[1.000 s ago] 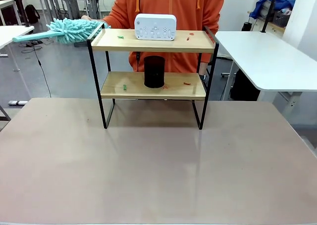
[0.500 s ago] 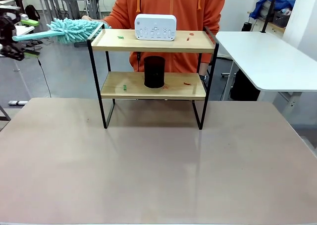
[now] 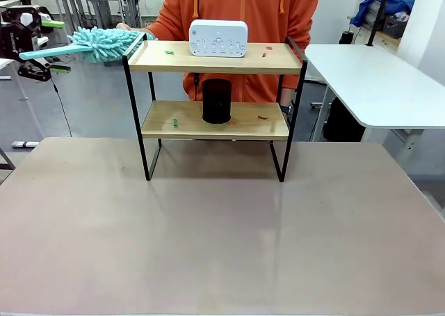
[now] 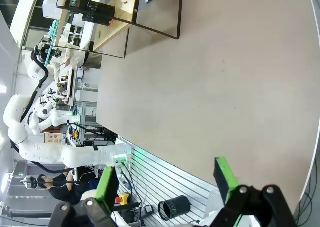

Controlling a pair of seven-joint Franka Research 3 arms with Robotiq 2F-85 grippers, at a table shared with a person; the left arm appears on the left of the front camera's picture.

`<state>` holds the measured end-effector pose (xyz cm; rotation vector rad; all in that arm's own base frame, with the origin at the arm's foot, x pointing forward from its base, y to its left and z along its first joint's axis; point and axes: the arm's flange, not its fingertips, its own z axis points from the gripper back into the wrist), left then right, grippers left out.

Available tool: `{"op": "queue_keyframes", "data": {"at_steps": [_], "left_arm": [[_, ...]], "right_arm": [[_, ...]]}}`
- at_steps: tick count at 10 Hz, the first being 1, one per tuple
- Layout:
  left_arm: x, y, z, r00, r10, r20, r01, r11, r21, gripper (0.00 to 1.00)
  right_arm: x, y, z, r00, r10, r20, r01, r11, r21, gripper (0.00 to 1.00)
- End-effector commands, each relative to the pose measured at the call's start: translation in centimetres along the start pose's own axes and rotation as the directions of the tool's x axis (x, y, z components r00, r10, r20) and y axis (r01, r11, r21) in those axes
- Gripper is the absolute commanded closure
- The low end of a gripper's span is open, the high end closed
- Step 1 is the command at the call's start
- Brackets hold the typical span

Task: Clean the shelf.
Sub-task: Pick up the Duster from the human.

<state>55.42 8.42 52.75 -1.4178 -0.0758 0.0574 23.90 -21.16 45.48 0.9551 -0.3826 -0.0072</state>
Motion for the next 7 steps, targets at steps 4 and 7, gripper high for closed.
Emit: {"op": "queue_keyframes", "data": {"at_steps": [4, 7], "left_arm": [[-0.49, -0.6, -0.53, 1.0, -0.015, -0.011, 0.015, 1.0, 0.001, 1.0], [-0.58, -0.29, -0.34, 1.0, -0.022, -0.002, 0.022, 1.0, 0.014, 0.84]], "right_arm": [[0.26, 0.11, 0.05, 1.0, 0.025, 0.017, -0.025, 0.999, 0.023, 0.0], [0.26, 0.11, 0.05, 1.0, 0.025, 0.017, -0.025, 0.999, 0.023, 0.0]]}}
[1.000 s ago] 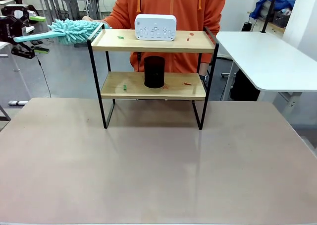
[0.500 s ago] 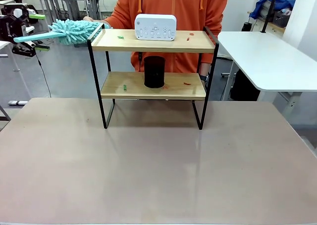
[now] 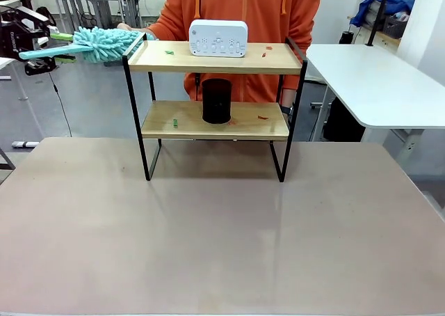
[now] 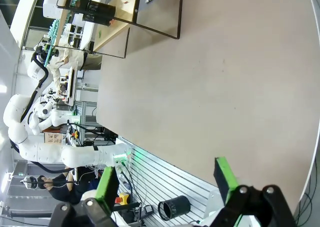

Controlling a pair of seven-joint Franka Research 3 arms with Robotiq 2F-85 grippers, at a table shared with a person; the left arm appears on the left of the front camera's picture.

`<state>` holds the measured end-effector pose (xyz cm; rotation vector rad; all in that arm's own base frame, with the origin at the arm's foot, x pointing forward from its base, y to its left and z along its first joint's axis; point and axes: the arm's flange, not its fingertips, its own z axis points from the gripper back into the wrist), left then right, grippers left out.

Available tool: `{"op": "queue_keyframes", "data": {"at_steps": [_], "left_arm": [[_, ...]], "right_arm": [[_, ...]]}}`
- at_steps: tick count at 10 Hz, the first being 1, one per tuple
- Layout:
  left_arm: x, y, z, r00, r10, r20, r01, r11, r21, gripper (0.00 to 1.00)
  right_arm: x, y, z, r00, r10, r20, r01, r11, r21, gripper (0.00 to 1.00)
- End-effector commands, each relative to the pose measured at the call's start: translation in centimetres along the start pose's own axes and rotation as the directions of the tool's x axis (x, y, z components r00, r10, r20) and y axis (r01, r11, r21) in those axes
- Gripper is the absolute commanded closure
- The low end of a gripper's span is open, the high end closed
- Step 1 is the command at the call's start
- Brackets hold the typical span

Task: Clean the shelf.
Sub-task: Pick up the Duster from the human.

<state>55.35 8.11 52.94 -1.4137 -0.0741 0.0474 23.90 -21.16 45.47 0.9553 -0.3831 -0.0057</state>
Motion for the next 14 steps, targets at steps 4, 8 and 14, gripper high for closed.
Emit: {"op": "queue_keyframes", "data": {"at_steps": [4, 8, 14], "left_arm": [[-0.7, 0.2, 0.0, 1.0, -0.024, 0.011, 0.024, 1.0, 0.014, 1.0], [-5.4, -3.9, 4.5, 0.987, -0.16, -0.002, 0.16, 0.987, 0.032, 1.0], [-25.8, -1.6, 17.5, 0.897, -0.363, -0.252, 0.423, 0.871, 0.252, 1.0]], "right_arm": [[0.3, 0.1, 0.0, 1.0, 0.023, 0.017, -0.024, 0.999, 0.022, 0.0], [0.3, 0.1, 0.0, 1.0, 0.023, 0.017, -0.024, 0.999, 0.022, 0.0], [0.3, 0.1, 0.0, 1.0, 0.023, 0.017, -0.024, 0.999, 0.022, 0.0]]}}
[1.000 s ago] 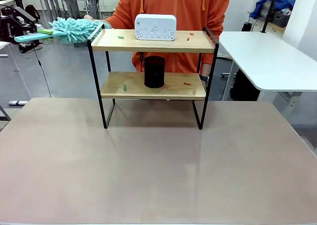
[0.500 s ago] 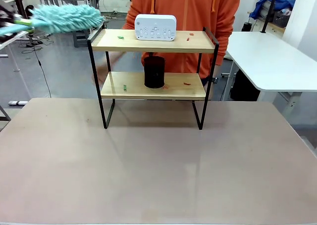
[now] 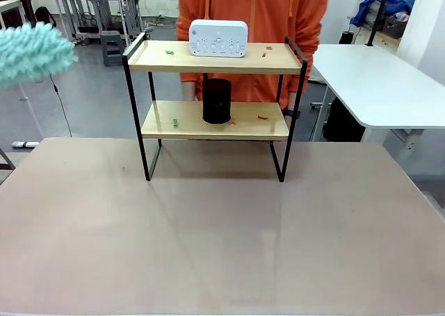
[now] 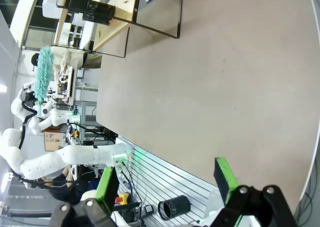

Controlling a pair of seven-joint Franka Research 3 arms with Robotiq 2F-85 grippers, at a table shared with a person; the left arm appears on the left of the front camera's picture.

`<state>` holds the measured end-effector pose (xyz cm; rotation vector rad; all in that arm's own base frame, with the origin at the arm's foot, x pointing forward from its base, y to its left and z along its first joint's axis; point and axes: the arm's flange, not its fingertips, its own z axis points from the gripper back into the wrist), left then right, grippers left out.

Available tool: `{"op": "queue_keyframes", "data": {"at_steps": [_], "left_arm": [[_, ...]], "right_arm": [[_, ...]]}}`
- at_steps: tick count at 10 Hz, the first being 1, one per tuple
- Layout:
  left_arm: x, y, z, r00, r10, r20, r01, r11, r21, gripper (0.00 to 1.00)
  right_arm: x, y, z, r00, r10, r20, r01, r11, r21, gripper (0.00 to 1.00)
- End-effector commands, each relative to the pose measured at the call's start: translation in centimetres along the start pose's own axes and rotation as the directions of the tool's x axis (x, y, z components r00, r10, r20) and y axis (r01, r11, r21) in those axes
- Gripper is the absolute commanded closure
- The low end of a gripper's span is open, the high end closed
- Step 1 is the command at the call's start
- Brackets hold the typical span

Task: Clean the shelf.
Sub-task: Pick up the Duster from the human.

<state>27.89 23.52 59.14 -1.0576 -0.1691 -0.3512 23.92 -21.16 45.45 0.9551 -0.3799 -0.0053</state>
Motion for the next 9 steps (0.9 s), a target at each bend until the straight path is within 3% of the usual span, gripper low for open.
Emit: {"op": "queue_keyframes", "data": {"at_steps": [1, 2, 3, 9], "left_arm": [[-1.9, 3.4, -2.5, 0.997, -0.068, -0.04, 0.067, 0.998, -0.015, 1.0], [-2.2, 5.3, -3.8, 0.998, -0.034, -0.054, 0.034, 0.999, -0.009, 1.0], [-2.2, 1.7, -0.5, 0.999, -0.027, -0.027, 0.027, 1.0, -0.001, 1.0], [-2.2, 1.7, -0.5, 0.999, -0.027, -0.027, 0.027, 1.0, -0.001, 1.0]], "right_arm": [[0.3, 0.1, 0.1, 0.999, 0.024, 0.02, -0.025, 0.999, 0.022, 0.0], [0.3, 0.1, 0.1, 0.999, 0.024, 0.02, -0.025, 0.999, 0.022, 0.0], [0.3, 0.1, 0.1, 0.999, 0.024, 0.02, -0.025, 0.999, 0.022, 0.0], [0.3, 0.1, 0.1, 0.999, 0.024, 0.02, -0.025, 0.999, 0.022, 0.0]]}}
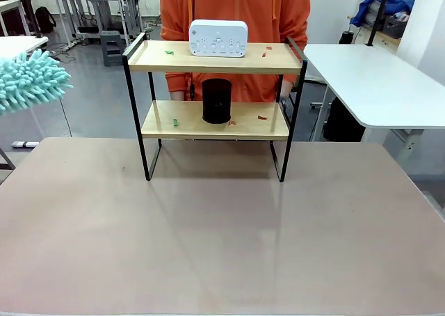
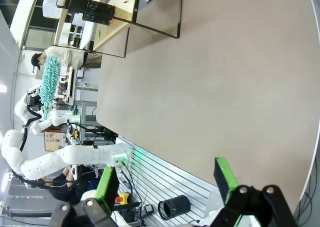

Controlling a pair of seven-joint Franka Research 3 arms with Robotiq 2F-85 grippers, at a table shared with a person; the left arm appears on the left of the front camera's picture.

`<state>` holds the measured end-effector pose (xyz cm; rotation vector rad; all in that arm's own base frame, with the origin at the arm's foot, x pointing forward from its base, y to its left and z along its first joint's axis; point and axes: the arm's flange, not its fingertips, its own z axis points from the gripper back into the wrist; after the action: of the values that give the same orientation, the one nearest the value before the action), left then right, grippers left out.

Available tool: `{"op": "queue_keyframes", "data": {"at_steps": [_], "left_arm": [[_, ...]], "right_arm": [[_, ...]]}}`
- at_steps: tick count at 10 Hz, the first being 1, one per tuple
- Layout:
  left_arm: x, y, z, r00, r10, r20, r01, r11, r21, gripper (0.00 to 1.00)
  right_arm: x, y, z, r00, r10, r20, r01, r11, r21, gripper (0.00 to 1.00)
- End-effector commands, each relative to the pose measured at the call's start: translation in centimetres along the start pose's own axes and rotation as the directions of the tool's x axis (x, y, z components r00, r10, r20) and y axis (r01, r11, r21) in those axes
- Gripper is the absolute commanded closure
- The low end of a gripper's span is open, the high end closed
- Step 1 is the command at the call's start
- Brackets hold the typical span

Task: Clean the shelf.
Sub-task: Pick up the Duster from the human, then clean the specific tier of the Shelf with the Duster once objects are removed.

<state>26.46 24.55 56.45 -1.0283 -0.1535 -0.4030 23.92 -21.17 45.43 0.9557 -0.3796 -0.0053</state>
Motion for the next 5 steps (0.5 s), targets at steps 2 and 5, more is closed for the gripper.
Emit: {"op": "queue_keyframes", "data": {"at_steps": [2, 5], "left_arm": [[0.18, -0.4, -0.09, 1.0, 0.008, 0.015, -0.008, 1.0, -0.02, 1.0], [0.18, -0.4, -0.09, 1.0, 0.008, 0.015, -0.008, 1.0, -0.02, 1.0]], "right_arm": [[0.26, 0.15, 0.07, 0.999, 0.025, 0.021, -0.025, 0.999, 0.022, 0.0], [0.26, 0.15, 0.07, 0.999, 0.025, 0.021, -0.025, 0.999, 0.022, 0.0]]}}
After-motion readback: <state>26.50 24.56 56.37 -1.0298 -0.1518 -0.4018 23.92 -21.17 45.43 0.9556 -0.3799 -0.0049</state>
